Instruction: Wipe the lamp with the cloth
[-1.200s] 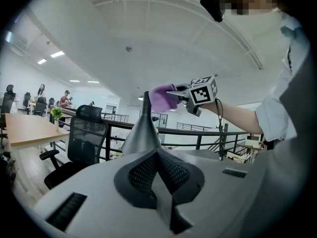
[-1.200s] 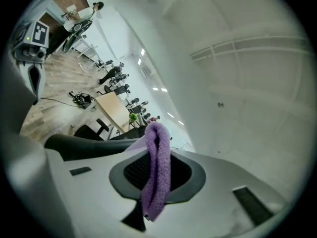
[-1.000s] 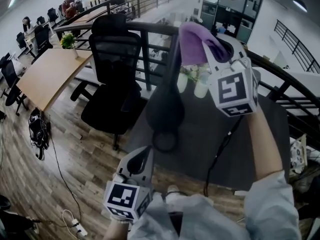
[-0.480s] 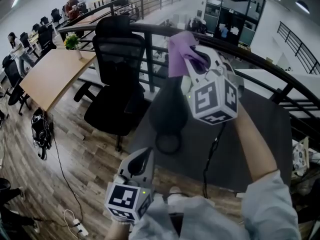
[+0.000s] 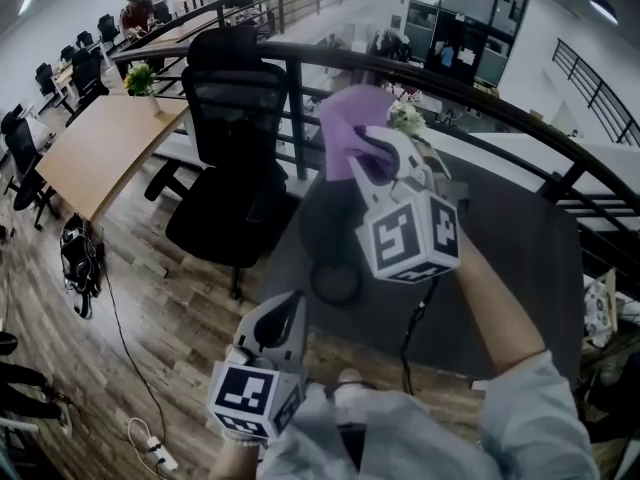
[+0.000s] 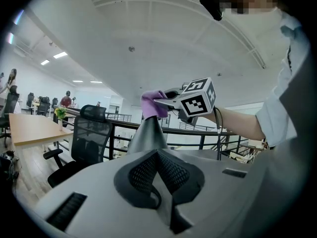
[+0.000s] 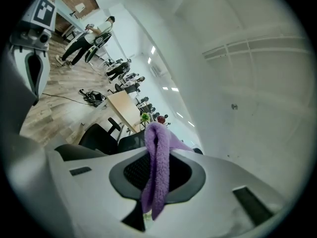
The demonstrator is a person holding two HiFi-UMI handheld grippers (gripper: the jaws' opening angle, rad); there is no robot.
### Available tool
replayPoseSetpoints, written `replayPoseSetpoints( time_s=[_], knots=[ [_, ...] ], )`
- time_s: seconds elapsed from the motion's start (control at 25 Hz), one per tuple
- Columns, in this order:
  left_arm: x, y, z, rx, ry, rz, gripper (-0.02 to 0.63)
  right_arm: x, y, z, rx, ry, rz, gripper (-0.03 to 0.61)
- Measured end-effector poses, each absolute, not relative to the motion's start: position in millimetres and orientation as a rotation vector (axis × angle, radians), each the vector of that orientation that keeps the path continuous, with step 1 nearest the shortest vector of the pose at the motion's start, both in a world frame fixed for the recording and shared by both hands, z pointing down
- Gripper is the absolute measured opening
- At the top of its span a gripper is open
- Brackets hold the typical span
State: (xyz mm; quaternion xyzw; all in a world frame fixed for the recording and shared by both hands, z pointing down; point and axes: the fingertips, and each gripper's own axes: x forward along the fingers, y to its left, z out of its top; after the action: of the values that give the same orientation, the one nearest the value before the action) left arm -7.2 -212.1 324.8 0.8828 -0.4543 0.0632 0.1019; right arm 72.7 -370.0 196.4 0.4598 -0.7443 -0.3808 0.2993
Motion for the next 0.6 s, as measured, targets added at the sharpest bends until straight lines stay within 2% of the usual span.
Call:
replayPoseSetpoints(
  time_s=[0.6],
  knots=[
    [-15.7,-208.1,324.2,2.573,-1.319,0.216,0.000,42.8,-311.0,277.0,1.016,-2.073,-0.925,0.051]
  ],
)
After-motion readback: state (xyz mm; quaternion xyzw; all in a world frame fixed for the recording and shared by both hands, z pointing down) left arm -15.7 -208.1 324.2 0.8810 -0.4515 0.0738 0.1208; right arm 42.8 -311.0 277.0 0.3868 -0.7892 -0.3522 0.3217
